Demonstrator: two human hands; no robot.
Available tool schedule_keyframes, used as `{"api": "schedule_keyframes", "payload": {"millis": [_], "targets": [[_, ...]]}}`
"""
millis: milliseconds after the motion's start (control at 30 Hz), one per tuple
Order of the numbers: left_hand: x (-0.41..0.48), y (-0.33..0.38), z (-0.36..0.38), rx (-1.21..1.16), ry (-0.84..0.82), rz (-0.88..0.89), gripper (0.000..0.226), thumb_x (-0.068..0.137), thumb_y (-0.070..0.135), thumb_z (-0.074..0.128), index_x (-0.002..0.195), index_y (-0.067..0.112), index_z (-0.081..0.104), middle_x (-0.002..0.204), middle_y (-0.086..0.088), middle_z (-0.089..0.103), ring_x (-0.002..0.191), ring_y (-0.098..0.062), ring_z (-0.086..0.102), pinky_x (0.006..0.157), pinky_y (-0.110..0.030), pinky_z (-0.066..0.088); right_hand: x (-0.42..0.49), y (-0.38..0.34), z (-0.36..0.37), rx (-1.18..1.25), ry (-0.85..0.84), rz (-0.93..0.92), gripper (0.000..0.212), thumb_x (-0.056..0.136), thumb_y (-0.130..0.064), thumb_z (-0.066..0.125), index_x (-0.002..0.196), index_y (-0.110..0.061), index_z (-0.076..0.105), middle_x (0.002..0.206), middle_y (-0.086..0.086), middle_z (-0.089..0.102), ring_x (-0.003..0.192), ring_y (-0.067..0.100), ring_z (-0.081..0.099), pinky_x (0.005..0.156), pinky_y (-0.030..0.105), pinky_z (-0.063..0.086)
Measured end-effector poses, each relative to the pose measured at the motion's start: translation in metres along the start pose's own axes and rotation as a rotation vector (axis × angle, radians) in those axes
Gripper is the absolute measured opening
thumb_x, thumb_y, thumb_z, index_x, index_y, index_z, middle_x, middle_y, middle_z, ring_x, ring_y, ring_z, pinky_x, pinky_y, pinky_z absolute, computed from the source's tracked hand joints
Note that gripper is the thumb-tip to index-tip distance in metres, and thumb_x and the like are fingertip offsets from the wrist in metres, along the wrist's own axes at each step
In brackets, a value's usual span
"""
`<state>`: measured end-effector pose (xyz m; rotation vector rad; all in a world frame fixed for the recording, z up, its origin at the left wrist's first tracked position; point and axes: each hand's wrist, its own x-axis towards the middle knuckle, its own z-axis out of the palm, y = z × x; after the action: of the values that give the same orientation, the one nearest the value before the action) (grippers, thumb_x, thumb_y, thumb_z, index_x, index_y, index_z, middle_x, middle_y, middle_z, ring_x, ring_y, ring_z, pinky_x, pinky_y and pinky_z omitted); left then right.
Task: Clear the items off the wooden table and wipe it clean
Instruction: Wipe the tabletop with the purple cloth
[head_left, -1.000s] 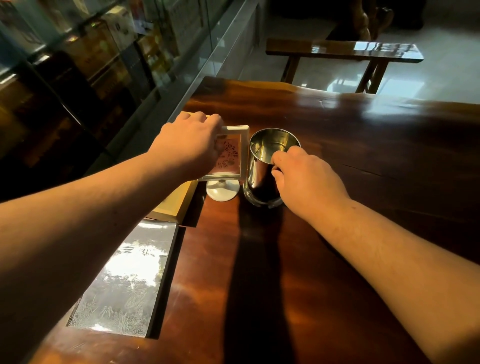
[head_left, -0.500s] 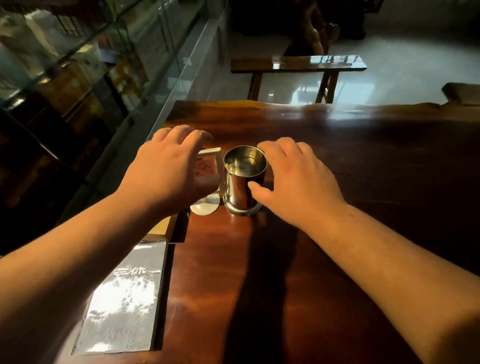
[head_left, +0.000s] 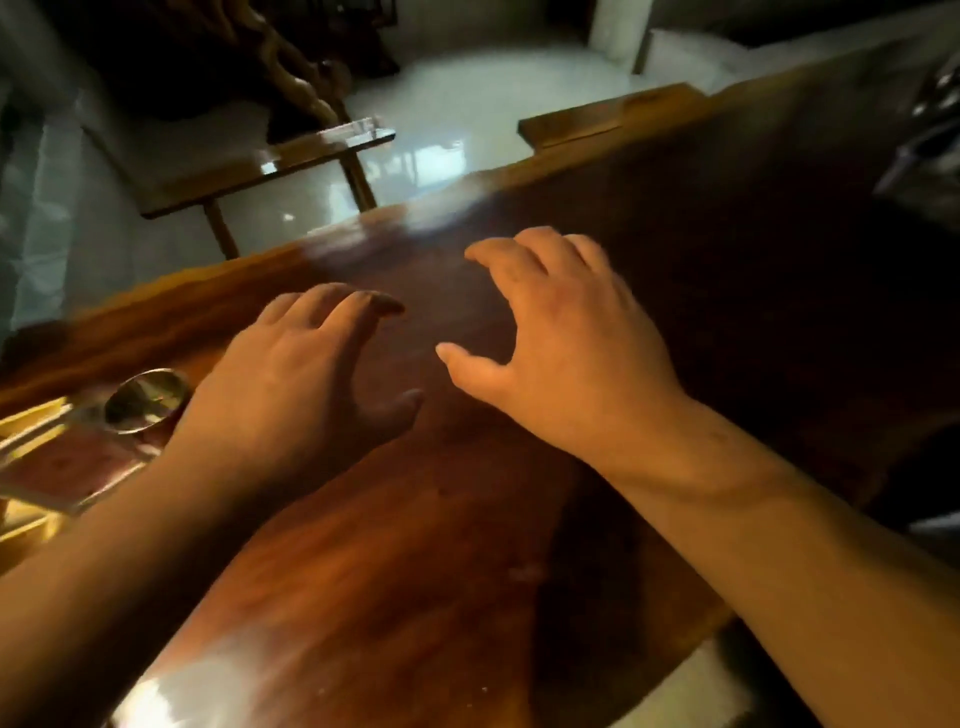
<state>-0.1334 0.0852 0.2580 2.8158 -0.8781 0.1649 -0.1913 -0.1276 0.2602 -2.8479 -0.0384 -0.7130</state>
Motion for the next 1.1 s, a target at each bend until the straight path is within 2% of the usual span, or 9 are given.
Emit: {"api": "schedule_keyframes", "payload": {"millis": [100,200,400,567,733,867,967,1033,1100], "targets": [[0.031,0.1,0.011,-0.033,-0.008,0.163,0.081,0.076,0.088,0.043,0.142,0.041,0.04,0.144,-0.002,0.054,0.128,-0.03,0.052,0.094,-0.05,0.052,-0.045,0.077,-0.058,-0.086,0.018,0.127,0.072,0.077,-0.066,0.059,0.135,-0.024,0.055,0.123,0.004,0.057,0.114,0.027,0.049,0.088,0.042,0.047],[0.055,0.201,0.027,-0.093,-0.037,0.356,0.076,0.078,0.081,0.052,0.141,0.038,0.044,0.141,-0.001,0.055,0.125,-0.03,0.052,0.093,-0.047,0.051,-0.102,0.152,-0.112,-0.174,0.009,0.273,0.069,0.077,-0.066,0.059,0.133,-0.026,0.055,0.123,0.002,0.057,0.114,0.025,0.048,0.087,0.04,0.045],[0.062,0.401,0.072,-0.199,-0.12,0.655,0.067,0.084,0.077,0.048,0.143,0.047,0.037,0.146,0.009,0.048,0.131,-0.021,0.047,0.095,-0.044,0.049,-0.244,0.272,-0.202,-0.271,0.002,0.534,0.066,0.085,-0.066,0.057,0.136,-0.026,0.051,0.126,-0.001,0.055,0.119,0.021,0.046,0.093,0.04,0.048],[0.044,0.527,0.121,-0.228,-0.19,0.867,0.073,0.084,0.077,0.05,0.143,0.035,0.044,0.142,0.003,0.055,0.126,-0.026,0.054,0.098,-0.046,0.051,-0.349,0.328,-0.244,-0.29,-0.043,0.746,0.065,0.086,-0.068,0.053,0.138,-0.028,0.051,0.129,-0.006,0.054,0.12,0.017,0.043,0.096,0.039,0.045],[0.022,0.609,0.165,-0.244,-0.329,0.962,0.073,0.083,0.079,0.047,0.146,0.046,0.032,0.148,0.013,0.048,0.133,-0.016,0.044,0.105,-0.042,0.042,-0.428,0.356,-0.254,-0.274,-0.093,0.872,0.064,0.088,-0.068,0.048,0.134,-0.025,0.056,0.121,-0.005,0.059,0.111,0.015,0.049,0.086,0.034,0.048],[0.008,0.643,0.185,-0.188,-0.401,1.015,0.065,0.087,0.073,0.036,0.144,0.043,0.042,0.142,0.013,0.056,0.132,-0.015,0.045,0.106,-0.041,0.038,-0.463,0.366,-0.25,-0.203,-0.237,0.919,0.061,0.09,-0.072,0.04,0.135,-0.032,0.055,0.118,-0.011,0.059,0.105,0.009,0.048,0.085,0.028,0.041],[0.009,0.649,0.196,-0.167,-0.416,1.012,0.052,0.093,0.062,0.04,0.142,0.045,0.046,0.142,0.017,0.054,0.135,-0.015,0.039,0.106,-0.04,0.033,-0.472,0.369,-0.245,-0.209,-0.298,0.881,0.056,0.092,-0.067,0.039,0.131,-0.032,0.059,0.11,-0.01,0.059,0.097,0.011,0.049,0.084,0.034,0.045],[0.013,0.649,0.196,-0.187,-0.426,1.019,0.042,0.096,0.053,0.045,0.137,0.046,0.05,0.139,0.017,0.054,0.133,-0.015,0.039,0.105,-0.04,0.034,-0.471,0.373,-0.244,-0.205,-0.273,0.877,0.052,0.092,-0.062,0.042,0.128,-0.031,0.06,0.106,-0.009,0.058,0.095,0.012,0.049,0.082,0.035,0.046],[0.018,0.649,0.19,-0.197,-0.424,1.029,0.037,0.095,0.048,0.041,0.13,0.043,0.052,0.132,0.014,0.057,0.126,-0.017,0.046,0.102,-0.043,0.043,-0.467,0.377,-0.244,-0.189,-0.254,0.861,0.049,0.091,-0.061,0.045,0.128,-0.032,0.059,0.103,-0.01,0.057,0.095,0.011,0.048,0.081,0.036,0.046]]}}
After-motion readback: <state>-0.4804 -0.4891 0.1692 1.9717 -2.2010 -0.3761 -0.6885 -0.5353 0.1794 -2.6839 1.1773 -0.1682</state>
